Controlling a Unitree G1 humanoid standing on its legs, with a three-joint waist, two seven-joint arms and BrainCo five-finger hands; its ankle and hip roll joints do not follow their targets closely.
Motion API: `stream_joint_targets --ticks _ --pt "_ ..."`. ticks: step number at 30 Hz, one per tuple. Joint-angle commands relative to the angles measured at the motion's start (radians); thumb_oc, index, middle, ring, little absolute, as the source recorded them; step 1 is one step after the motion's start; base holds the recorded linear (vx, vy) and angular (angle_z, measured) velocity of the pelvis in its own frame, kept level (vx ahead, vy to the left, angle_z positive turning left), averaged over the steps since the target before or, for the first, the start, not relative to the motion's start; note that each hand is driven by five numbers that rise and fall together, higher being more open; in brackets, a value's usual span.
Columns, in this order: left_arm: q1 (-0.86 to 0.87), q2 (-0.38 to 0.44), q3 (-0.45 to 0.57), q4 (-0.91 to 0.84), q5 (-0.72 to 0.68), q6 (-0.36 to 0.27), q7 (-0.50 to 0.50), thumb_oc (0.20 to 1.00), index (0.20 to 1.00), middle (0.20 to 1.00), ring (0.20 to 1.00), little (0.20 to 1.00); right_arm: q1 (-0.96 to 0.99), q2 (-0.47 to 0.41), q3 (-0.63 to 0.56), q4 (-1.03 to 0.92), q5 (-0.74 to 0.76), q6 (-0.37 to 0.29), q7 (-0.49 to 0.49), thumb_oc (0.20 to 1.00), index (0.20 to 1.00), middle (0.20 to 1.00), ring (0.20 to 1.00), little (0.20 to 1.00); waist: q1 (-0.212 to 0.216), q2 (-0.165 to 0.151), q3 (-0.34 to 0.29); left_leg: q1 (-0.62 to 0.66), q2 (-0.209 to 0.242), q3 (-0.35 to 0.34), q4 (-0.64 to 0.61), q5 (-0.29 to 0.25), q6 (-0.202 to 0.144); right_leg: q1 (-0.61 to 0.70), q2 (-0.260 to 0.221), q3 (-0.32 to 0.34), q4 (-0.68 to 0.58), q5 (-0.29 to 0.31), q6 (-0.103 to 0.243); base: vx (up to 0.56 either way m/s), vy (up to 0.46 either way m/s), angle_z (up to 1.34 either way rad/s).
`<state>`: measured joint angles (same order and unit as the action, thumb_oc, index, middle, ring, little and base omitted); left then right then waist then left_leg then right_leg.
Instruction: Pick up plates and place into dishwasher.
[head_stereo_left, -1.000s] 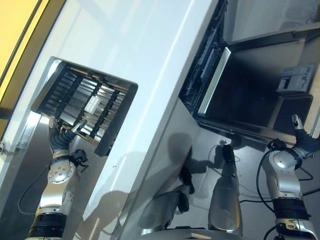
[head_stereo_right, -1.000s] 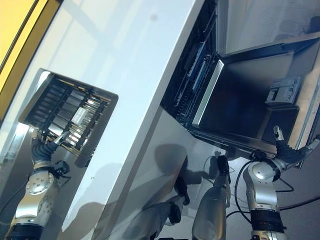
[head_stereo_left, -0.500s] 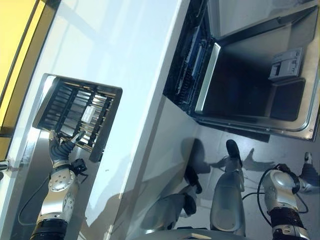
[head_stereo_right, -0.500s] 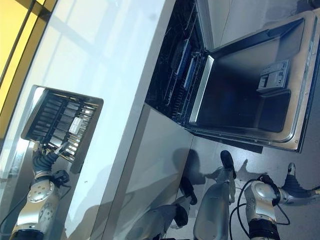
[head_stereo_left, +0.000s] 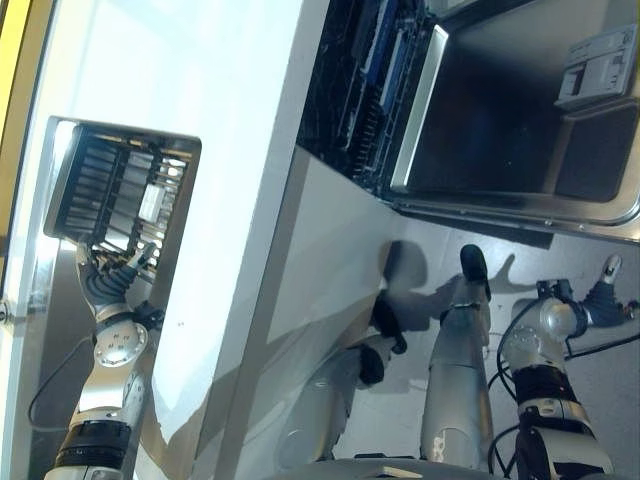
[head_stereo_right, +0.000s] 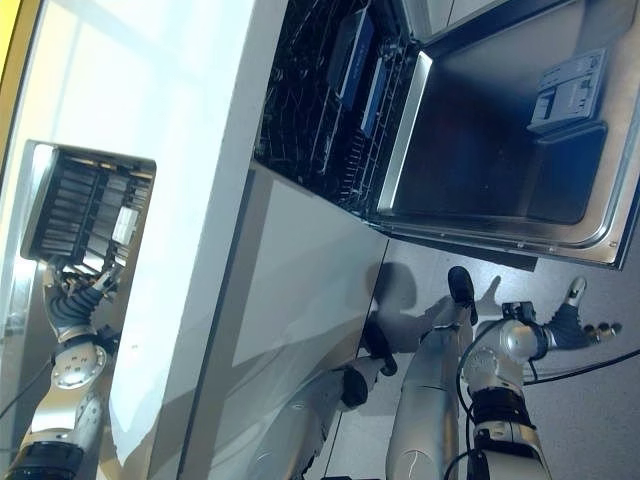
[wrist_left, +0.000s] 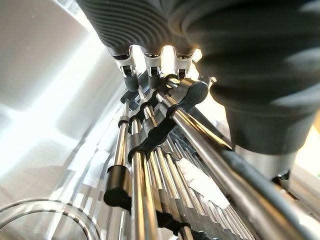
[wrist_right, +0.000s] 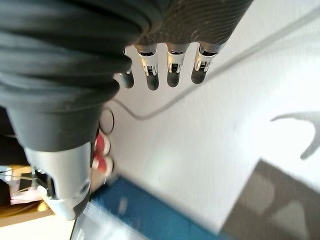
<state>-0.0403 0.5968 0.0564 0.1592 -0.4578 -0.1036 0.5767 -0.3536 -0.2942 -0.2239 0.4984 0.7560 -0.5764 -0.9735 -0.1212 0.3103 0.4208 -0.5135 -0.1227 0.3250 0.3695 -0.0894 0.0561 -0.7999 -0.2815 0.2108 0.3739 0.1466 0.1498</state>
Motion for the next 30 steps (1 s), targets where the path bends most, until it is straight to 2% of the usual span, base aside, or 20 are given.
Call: stream_joint_targets --ticks 1,4,8,14,16,19,24,30 --pt "-0.116 -0.102 -0.135 -0.205 0.112 -0.111 -0.036 1.0 1.0 1.0 1.0 1.0 -0.077 -0.09 0.034 -0.113 -0.037 -0.062 0.134 1.0 1.0 1.0 1.0 1.0 -0.057 0.189 0.099 -0.093 -0.015 -0.109 0.189 -0.065 -0.034 -0.027 0.04 -0.013 0.316 -0.231 -0.097 -0.02 -0.084 0.1" --pt "-0.119 -0.096 -0.136 -0.215 0.11 -0.09 -0.043 1.0 1.0 1.0 1.0 1.0 -0.105 -0.11 0.07 -0.196 -0.11 -0.036 0.194 1.0 1.0 1.0 1.0 1.0 -0.05 0.177 0.099 -0.141 -0.015 -0.113 0.269 -0.095 -0.027 -0.075 0.051 -0.011 0.406 -0.268 -0.108 -0.01 -0.097 0.09" --pt "-0.121 -0.093 -0.135 -0.213 0.11 -0.08 -0.025 1.0 1.0 1.0 1.0 1.0 -0.123 -0.126 0.119 -0.328 -0.193 -0.02 0.268 1.0 1.0 1.0 1.0 1.0 -0.052 0.159 0.099 -0.179 -0.01 -0.117 0.309 -0.103 -0.025 -0.113 0.064 -0.018 0.454 -0.287 -0.113 -0.01 -0.061 0.15" --pt "-0.116 -0.073 -0.096 -0.205 0.089 -0.077 -0.024 1.0 1.0 1.0 1.0 1.0 -0.119 -0.147 0.156 -0.549 -0.3 -0.071 0.441 1.0 1.0 1.0 1.0 1.0 -0.059 0.13 0.099 -0.178 0.008 -0.123 0.302 -0.093 -0.031 -0.11 0.079 -0.035 0.45 -0.291 -0.112 0.0 -0.021 -0.02" --pt "-0.111 -0.064 -0.084 -0.202 0.074 -0.073 -0.032 1.0 1.0 1.0 1.0 1.0 -0.121 -0.16 0.164 -0.597 -0.326 -0.07 0.471 1.0 1.0 1.0 1.0 1.0 -0.061 0.121 0.099 -0.168 0.013 -0.125 0.288 -0.085 -0.035 -0.097 0.083 -0.04 0.434 -0.288 -0.11 0.01 0.001 -0.09" --pt "-0.096 -0.048 -0.055 -0.19 0.041 -0.082 -0.051 1.0 1.0 1.0 1.0 1.0 -0.124 -0.183 0.172 -0.636 -0.325 -0.07 0.536 1.0 1.0 1.0 1.0 1.0 -0.064 0.104 0.099 -0.138 0.025 -0.127 0.262 -0.074 -0.043 -0.062 0.09 -0.048 0.401 -0.283 -0.107 0.03 0.009 -0.04" --pt "-0.058 -0.043 -0.005 -0.185 0.007 -0.108 -0.094 1.0 1.0 1.0 1.0 1.0 -0.093 -0.206 0.165 -0.689 -0.225 -0.04 0.653 1.0 1.0 1.0 1.0 1.0 -0.068 0.077 0.099 -0.066 0.031 -0.141 0.194 -0.05 -0.048 0.021 0.099 -0.061 0.319 -0.266 -0.109 0.01 0.04 -0.19" --pt "-0.046 -0.038 0.032 -0.177 -0.021 -0.112 -0.146 1.0 1.0 1.0 1.0 1.0 -0.081 -0.224 0.171 -0.68 -0.152 0.056 0.722 1.0 1.0 1.0 1.0 1.0 -0.049 0.042 0.093 0.037 0.028 -0.184 0.145 -0.039 -0.055 0.145 0.098 -0.08 0.242 -0.253 -0.107 0.03 0.008 0.12"
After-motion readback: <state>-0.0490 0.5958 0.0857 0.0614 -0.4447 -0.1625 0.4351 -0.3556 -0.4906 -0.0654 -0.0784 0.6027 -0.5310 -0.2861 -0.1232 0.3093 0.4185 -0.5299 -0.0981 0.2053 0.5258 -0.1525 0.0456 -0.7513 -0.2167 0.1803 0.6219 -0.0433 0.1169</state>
